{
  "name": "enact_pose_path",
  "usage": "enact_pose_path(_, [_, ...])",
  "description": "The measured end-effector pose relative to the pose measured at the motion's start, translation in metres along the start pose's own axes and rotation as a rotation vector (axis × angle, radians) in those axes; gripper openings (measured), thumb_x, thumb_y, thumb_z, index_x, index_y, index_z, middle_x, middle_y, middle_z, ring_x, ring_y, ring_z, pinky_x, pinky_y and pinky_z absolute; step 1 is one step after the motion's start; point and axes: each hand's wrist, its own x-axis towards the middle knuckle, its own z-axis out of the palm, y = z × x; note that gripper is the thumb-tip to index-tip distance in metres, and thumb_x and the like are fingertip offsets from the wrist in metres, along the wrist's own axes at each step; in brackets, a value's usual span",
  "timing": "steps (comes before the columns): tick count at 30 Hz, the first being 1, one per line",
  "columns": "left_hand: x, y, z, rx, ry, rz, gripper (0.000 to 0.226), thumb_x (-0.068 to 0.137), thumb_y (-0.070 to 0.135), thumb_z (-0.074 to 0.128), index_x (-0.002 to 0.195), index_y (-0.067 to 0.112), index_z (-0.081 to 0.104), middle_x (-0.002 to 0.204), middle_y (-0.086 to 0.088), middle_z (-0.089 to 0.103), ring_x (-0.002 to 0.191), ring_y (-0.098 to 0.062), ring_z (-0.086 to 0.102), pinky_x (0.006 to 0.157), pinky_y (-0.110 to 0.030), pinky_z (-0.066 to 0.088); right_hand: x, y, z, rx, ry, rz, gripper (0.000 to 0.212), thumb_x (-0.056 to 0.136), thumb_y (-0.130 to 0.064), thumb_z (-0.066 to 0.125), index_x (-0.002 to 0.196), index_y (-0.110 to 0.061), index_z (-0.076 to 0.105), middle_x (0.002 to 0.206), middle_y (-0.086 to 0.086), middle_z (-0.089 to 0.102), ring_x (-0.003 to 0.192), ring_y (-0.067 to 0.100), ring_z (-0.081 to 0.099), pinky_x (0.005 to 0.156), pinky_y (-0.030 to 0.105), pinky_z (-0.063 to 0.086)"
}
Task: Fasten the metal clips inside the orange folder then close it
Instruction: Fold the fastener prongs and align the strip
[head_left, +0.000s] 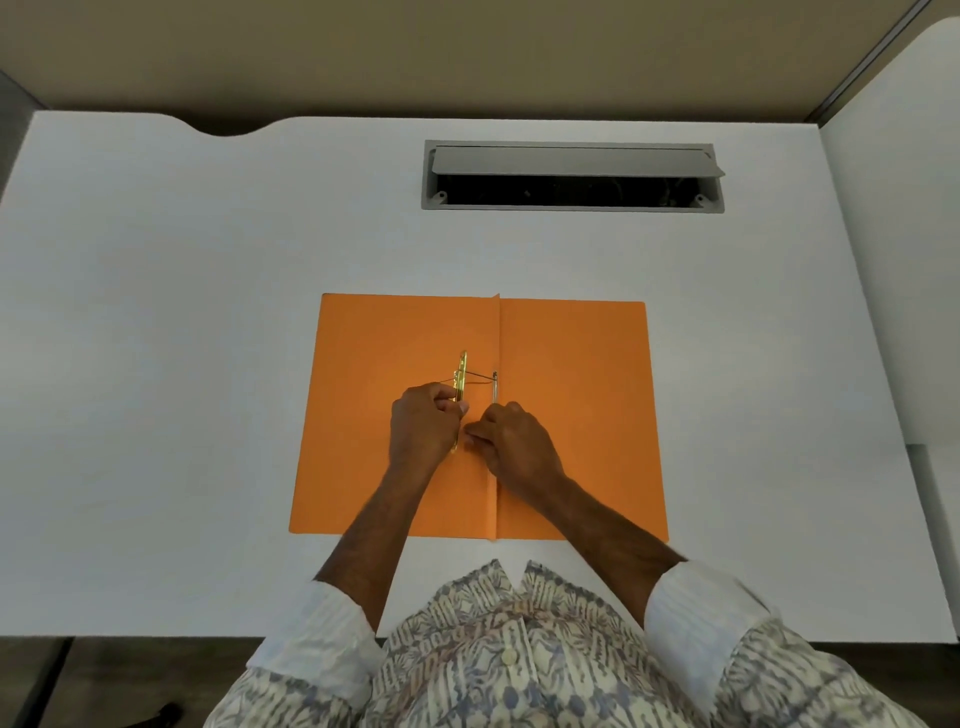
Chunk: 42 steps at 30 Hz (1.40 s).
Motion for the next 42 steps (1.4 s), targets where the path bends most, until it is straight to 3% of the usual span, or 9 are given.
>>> enact_pose_path(6, [-0.001,0.001,-0.002,-0.005,0.008,-0.009,0.02,0.083,0.017,0.076,0.102,0.012,0.076,0.088,-0.006,0.074,0.078,-0.011,0.064,0.07,-0.019,0.044,0.002,-0.002,0.001,0.004,-0.007,0.009,0.023,0.098,-0.021,0.054,0.11,-0.016,0.074,0.093,0.012,0.066,0.087,0.033,0.053,0.071,0.044,0.046])
enact_pose_path(11, [-0.002,0.002,-0.002,-0.008,0.011,-0.007,0.02,0.083,0.018,0.075,0.102,0.012,0.076,0.086,-0.002,0.072,0.076,-0.01,0.063,0.066,-0.016,0.043,0.004,-0.005,0.005,-0.009,0.025,0.064,0.025,0.1,-0.022,0.051,0.109,-0.017,0.073,0.091,0.01,0.066,0.087,0.03,0.054,0.069,0.042,0.046])
enact_pose_path(16, [0.0,0.0,-0.002,0.004,0.014,-0.016,0.018,0.083,0.018,0.075,0.101,0.012,0.075,0.083,0.0,0.07,0.071,-0.008,0.061,0.058,-0.007,0.038,0.004,-0.005,0.006,-0.044,0.005,0.005,0.025,0.1,-0.023,0.052,0.112,-0.015,0.073,0.093,0.011,0.066,0.087,0.031,0.053,0.067,0.042,0.046])
enact_pose_path(19, [0.0,0.0,-0.002,0.006,0.009,-0.022,0.019,0.084,0.019,0.075,0.101,0.013,0.075,0.084,0.0,0.069,0.072,-0.01,0.062,0.06,-0.012,0.041,0.003,-0.002,0.006,-0.022,0.01,-0.008,0.024,0.099,-0.022,0.054,0.113,-0.016,0.073,0.092,0.011,0.066,0.086,0.031,0.054,0.066,0.042,0.046])
enact_pose_path(27, [-0.003,-0.001,0.003,-0.005,0.013,-0.022,0.019,0.083,0.017,0.075,0.102,0.012,0.075,0.081,0.002,0.068,0.073,-0.009,0.063,0.058,-0.007,0.04,0.001,0.005,0.011,0.075,0.025,0.013,0.02,0.097,-0.022,0.057,0.108,-0.018,0.073,0.094,0.008,0.065,0.087,0.028,0.054,0.066,0.043,0.047])
enact_pose_path(30, [-0.002,-0.001,0.006,-0.015,0.006,-0.028,0.019,0.083,0.016,0.075,0.101,0.011,0.075,0.084,-0.003,0.072,0.073,-0.011,0.065,0.063,-0.013,0.048,-0.002,0.009,0.014,0.148,0.044,0.017,0.017,0.094,-0.02,0.062,0.109,-0.017,0.071,0.102,0.006,0.061,0.092,0.023,0.054,0.065,0.036,0.048])
enact_pose_path(34, [-0.003,0.0,0.011,-0.024,0.002,-0.023,0.021,0.082,0.018,0.076,0.102,0.01,0.075,0.085,-0.004,0.073,0.079,-0.017,0.07,0.077,-0.031,0.059,-0.008,0.019,0.015,0.273,0.102,0.077,0.028,0.092,-0.016,0.065,0.119,-0.014,0.062,0.113,0.003,0.052,0.092,0.014,0.054,0.07,0.029,0.049])
enact_pose_path(38, [-0.004,0.002,0.019,-0.025,0.009,-0.016,0.023,0.079,0.018,0.079,0.1,0.009,0.075,0.084,0.001,0.068,0.08,-0.014,0.065,0.077,-0.027,0.055,-0.016,0.031,0.014,0.176,0.155,0.135,0.043,0.09,-0.018,0.067,0.131,-0.011,0.054,0.126,0.007,0.051,0.111,0.023,0.053,0.091,0.039,0.051])
enact_pose_path(42, [-0.008,0.006,0.029,0.0,-0.002,-0.01,0.016,0.079,0.016,0.075,0.095,0.011,0.076,0.085,-0.003,0.073,0.079,-0.015,0.067,0.076,-0.028,0.055,-0.018,0.034,0.009,0.064,0.095,0.144,0.06,0.092,-0.029,0.067,0.144,-0.013,0.044,0.134,0.012,0.05,0.115,0.029,0.051,0.092,0.045,0.048])
